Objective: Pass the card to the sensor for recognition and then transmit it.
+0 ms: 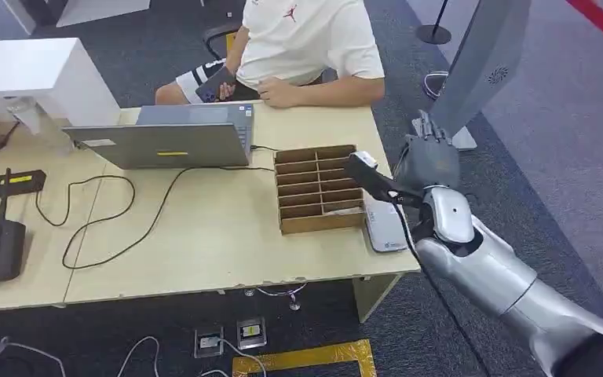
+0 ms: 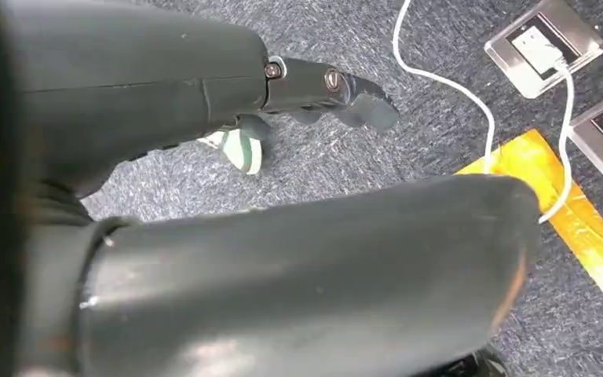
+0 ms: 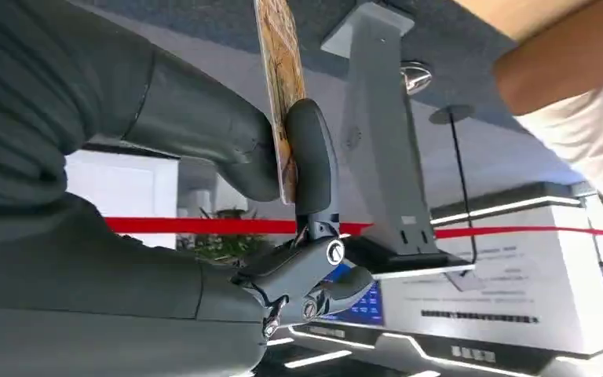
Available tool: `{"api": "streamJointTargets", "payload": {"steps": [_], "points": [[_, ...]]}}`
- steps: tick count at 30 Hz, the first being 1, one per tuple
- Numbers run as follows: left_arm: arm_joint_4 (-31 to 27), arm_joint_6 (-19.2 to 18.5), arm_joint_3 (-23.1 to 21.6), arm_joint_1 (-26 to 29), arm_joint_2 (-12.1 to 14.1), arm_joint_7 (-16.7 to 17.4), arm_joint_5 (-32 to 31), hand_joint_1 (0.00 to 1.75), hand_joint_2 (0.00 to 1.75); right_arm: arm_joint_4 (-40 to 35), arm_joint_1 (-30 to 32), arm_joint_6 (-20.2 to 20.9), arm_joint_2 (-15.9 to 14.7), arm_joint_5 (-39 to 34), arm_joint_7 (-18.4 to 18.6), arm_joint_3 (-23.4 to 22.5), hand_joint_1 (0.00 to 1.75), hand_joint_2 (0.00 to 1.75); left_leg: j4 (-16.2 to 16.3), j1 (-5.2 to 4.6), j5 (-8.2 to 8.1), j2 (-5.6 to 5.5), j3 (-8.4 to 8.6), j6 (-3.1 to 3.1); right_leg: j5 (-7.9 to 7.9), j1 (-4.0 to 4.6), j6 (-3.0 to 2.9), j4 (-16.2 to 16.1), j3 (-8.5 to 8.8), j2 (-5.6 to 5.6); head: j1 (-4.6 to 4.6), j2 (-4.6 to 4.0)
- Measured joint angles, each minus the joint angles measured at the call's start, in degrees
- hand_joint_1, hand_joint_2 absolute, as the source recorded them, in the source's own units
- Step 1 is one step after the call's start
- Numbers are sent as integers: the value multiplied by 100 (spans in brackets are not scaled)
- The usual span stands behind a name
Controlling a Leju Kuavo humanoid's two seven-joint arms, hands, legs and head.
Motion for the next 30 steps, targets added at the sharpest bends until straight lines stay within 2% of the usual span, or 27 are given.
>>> {"api": "streamJointTargets", "payload": {"steps": [8, 13, 19, 30], "points": [[2, 0, -120, -12, 2, 26, 0, 0, 0, -120, 335, 221, -105, 61, 0, -524, 175, 175, 0, 1, 0, 0, 0, 0, 0, 1, 0, -1, -1, -1, -2, 0], [2, 0, -155, -58, 0, 149, -2, 0, 0, -201, 608, 337, -142, -4, 0, -642, 175, 175, -1, 1, -1, 2, -2, -1, 0, 1, 0, -1, -1, -1, 0, 0], [2, 0, -308, -172, 9, 323, -4, 0, 0, -190, 736, 339, -85, -179, 0, -631, 175, 175, -1, 1, -1, -2, -3, -1, 0, 1, 0, 0, 1, -5, 2, 0], [2, 0, -415, -182, 4, 308, -4, 0, 0, 42, 842, 323, 77, -673, 0, -314, 175, 175, -1, 1, -1, -2, -6, -1, -1, 1, 0, 0, 0, -6, 0, 0]]}}
